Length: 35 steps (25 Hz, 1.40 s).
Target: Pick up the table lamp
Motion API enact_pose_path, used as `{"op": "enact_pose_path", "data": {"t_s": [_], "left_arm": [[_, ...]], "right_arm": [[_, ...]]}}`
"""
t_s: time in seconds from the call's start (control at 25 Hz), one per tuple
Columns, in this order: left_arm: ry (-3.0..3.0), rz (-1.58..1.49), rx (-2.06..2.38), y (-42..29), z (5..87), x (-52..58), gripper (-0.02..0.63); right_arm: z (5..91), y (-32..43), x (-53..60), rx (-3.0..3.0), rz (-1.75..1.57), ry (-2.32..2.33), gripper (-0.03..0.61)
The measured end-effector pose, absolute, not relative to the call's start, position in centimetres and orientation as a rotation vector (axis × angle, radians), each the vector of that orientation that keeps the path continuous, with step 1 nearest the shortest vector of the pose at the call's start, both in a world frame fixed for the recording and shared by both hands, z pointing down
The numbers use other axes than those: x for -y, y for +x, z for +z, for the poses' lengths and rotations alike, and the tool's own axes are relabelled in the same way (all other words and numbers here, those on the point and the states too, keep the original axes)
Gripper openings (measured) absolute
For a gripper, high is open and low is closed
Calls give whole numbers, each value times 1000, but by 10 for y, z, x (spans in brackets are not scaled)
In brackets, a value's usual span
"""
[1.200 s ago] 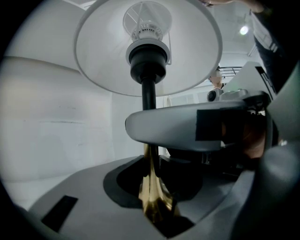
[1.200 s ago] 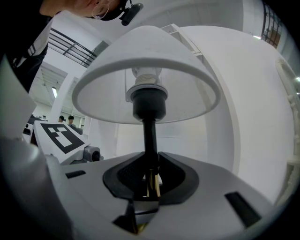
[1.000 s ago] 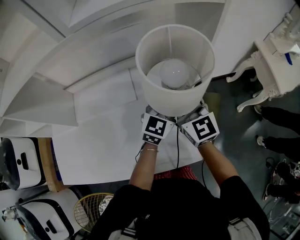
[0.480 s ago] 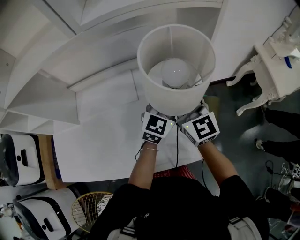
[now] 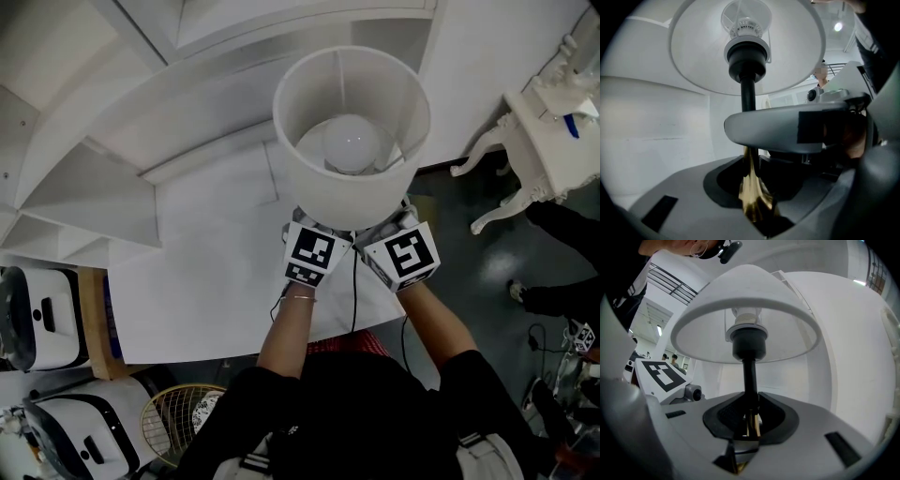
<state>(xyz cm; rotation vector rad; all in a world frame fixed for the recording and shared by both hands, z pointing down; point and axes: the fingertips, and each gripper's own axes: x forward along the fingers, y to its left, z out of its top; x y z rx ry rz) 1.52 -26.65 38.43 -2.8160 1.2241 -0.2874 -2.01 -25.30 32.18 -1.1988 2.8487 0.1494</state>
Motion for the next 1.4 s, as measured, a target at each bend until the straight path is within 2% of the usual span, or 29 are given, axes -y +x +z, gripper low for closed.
{"op": "enact_pose_path", "data": {"t_s": [1.4], "left_arm": [[-2797, -267, -1245, 14, 349, 250, 109]], "right_arm": [[290, -20, 239, -2854, 130, -1159, 86]]}}
